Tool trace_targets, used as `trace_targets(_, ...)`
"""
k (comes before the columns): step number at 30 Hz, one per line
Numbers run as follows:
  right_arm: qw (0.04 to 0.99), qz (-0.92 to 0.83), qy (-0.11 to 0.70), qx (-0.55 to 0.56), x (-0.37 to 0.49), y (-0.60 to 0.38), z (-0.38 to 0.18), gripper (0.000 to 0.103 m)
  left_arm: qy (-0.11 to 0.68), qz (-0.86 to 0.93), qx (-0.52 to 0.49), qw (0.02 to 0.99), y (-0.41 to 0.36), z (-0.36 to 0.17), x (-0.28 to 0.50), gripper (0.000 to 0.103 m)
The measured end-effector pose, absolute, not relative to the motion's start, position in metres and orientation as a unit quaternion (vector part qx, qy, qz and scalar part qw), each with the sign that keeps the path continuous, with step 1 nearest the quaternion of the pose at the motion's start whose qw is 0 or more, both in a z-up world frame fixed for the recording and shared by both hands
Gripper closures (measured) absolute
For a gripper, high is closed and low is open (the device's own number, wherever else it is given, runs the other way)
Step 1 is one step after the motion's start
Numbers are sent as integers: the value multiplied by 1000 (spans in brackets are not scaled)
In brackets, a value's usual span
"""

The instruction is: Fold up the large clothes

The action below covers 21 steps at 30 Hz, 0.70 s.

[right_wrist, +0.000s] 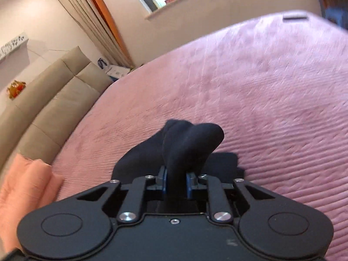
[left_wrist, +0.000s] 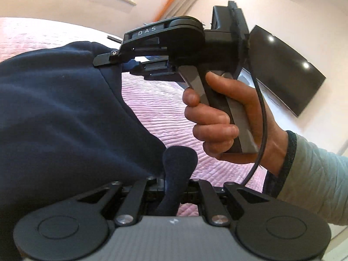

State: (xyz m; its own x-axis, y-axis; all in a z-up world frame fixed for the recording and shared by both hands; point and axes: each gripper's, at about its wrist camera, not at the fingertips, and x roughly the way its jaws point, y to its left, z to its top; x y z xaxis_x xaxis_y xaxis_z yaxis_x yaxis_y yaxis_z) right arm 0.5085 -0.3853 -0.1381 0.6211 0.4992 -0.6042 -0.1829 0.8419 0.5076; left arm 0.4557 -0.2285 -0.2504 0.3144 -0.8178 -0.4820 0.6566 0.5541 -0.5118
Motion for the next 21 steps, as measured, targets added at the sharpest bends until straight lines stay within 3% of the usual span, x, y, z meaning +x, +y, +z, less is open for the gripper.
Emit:
trace_targets(2, 882, 184, 389, 193, 506, -387, -140, 83, 372, -462, -108, 797, -235, -257, 458, 94)
trace_targets(5, 875, 162, 417, 184, 517, -388, -168, 71, 401, -444, -111, 794, -238, -276, 468, 91)
trace_targets(6, 870, 153, 432, 185, 522, -389, -181, 54, 409, -435, -111, 794, -237, -283, 469, 91)
trace_targets(9, 845, 137, 465, 227, 530, -402, -205, 25, 418, -434, -105, 791, -234, -286, 463, 85)
trace_targets(13, 856, 106, 457, 218, 515, -428, -180, 27, 437, -440, -94, 779, -207, -258, 453, 84)
trace_targets(18, 889, 91, 439, 95, 502, -415, -136, 27, 414, -372, -88, 826, -159, -211, 456, 80)
trace_targets(21, 906, 128, 401, 39, 499, -380, -112, 27, 387, -336, -93, 853, -155, -209, 477, 81)
